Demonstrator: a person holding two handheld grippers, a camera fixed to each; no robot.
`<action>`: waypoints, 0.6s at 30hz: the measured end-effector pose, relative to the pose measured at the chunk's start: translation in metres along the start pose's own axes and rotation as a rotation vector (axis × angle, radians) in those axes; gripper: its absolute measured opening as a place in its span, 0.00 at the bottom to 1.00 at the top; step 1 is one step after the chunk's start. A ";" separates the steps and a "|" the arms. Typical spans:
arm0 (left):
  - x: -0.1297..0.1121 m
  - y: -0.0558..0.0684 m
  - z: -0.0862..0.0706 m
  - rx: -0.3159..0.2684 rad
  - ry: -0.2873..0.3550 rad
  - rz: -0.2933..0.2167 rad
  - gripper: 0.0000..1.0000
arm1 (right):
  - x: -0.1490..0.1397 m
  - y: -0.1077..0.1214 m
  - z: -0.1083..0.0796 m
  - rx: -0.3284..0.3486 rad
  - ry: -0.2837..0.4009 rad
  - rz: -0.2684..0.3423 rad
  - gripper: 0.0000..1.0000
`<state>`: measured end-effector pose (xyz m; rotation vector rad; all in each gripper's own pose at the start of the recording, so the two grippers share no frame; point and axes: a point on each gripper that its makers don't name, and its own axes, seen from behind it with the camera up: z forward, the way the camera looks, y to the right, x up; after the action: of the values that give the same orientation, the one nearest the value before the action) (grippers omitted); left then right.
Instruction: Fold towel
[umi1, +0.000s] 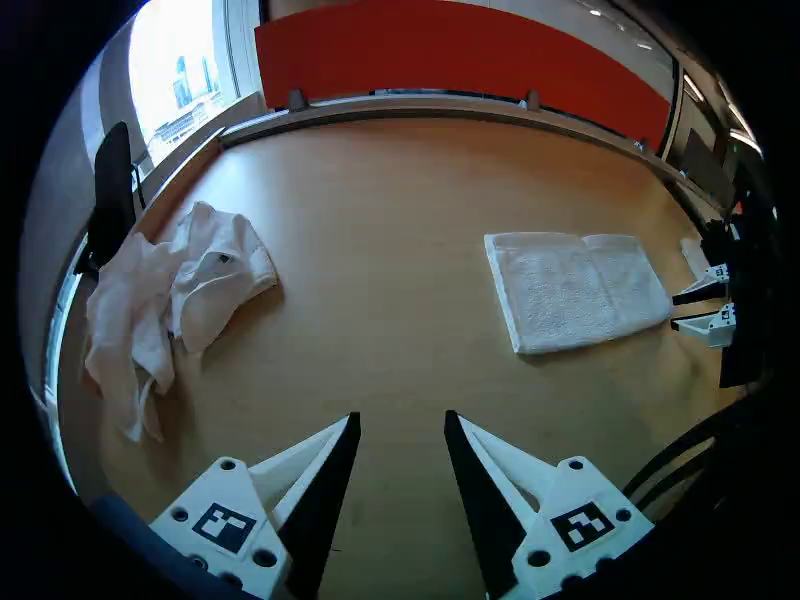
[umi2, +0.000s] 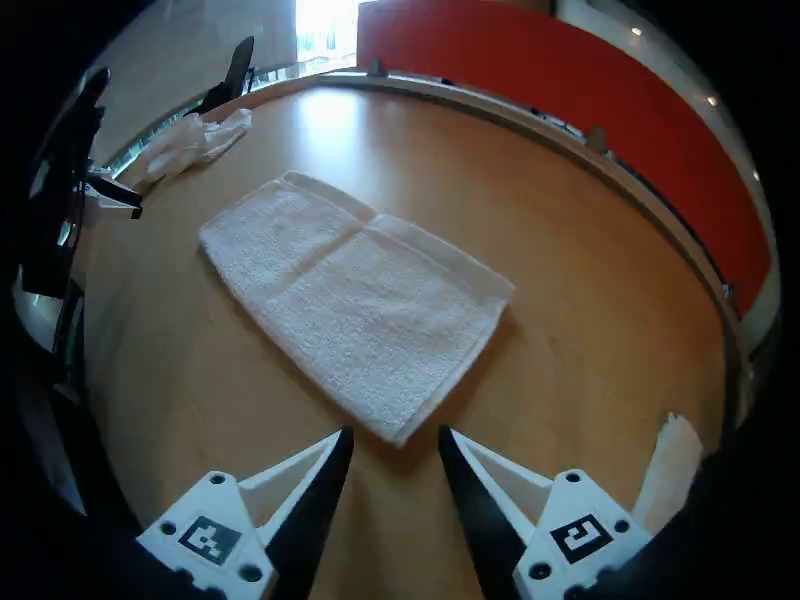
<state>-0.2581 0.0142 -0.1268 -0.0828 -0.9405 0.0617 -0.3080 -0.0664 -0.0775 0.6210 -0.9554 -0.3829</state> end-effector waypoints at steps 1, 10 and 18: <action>0.000 0.000 0.000 0.000 0.000 0.001 0.61 | 0.000 0.000 0.000 0.004 -0.002 0.001 0.56; 0.001 -0.001 -0.002 0.001 0.006 0.002 0.61 | -0.005 -0.001 0.002 0.029 -0.026 0.015 0.32; -0.001 -0.002 -0.002 0.002 0.004 0.002 0.61 | -0.008 -0.002 0.003 0.044 -0.033 0.009 0.28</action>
<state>-0.2571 0.0122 -0.1290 -0.0818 -0.9362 0.0649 -0.3149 -0.0648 -0.0823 0.6517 -0.9998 -0.3663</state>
